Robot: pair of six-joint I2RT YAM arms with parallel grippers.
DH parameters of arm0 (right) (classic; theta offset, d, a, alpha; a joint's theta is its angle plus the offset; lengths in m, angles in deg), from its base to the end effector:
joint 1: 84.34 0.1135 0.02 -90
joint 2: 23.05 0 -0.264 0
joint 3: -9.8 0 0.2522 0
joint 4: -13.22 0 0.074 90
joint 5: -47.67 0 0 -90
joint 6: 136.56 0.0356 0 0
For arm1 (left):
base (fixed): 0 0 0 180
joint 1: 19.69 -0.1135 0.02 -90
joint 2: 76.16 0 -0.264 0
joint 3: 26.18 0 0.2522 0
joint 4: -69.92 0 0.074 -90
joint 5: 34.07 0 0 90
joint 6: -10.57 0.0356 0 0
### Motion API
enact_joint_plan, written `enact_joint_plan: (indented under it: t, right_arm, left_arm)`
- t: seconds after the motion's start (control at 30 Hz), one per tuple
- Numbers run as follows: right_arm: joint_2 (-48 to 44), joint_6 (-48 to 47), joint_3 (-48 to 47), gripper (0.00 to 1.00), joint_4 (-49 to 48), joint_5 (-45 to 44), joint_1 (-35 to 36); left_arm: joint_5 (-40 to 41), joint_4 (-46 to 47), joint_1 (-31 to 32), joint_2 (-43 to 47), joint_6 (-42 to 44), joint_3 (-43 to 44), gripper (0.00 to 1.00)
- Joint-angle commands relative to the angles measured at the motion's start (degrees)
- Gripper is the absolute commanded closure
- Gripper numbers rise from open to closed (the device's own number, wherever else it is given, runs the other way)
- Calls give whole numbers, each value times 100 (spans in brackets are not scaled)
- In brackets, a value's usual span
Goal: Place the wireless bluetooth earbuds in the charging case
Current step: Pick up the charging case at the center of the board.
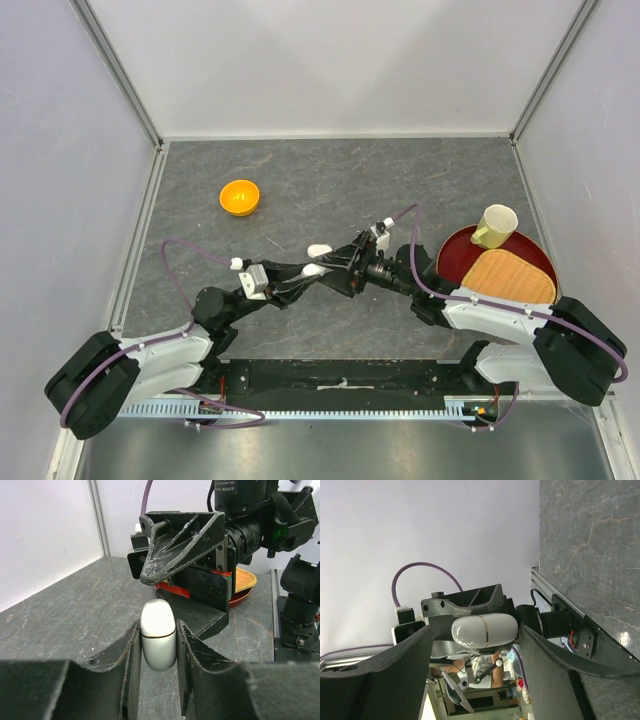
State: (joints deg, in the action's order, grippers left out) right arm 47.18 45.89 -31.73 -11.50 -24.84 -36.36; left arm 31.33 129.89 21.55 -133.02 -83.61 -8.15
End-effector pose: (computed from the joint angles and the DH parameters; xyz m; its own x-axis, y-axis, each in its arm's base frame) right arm 0.1658 0.2000 0.2333 -0.9064 0.4175 0.0635 0.0853 0.0337 0.9958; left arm 0.1191 -0.1241 0.2148 0.2055 -0.2683 -0.9412 0.9087 0.4093 0.0817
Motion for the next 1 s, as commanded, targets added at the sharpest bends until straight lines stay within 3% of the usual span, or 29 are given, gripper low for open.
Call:
enact_joint_plan:
  t: [0.0,0.57,0.97]
  right_arm:
    - [25,397,70,26,-634,105,-17]
    - [210,766,114,28,-1214,325,-9]
    - [403,889,131,50,-1697,351,-9]
  left_arm:
    - [-71,1609,8,-123,67,74,98]
    - [-10,1671,8,-194,23,83,98]
    - [-36,1679,-1,-211,23,91,97]
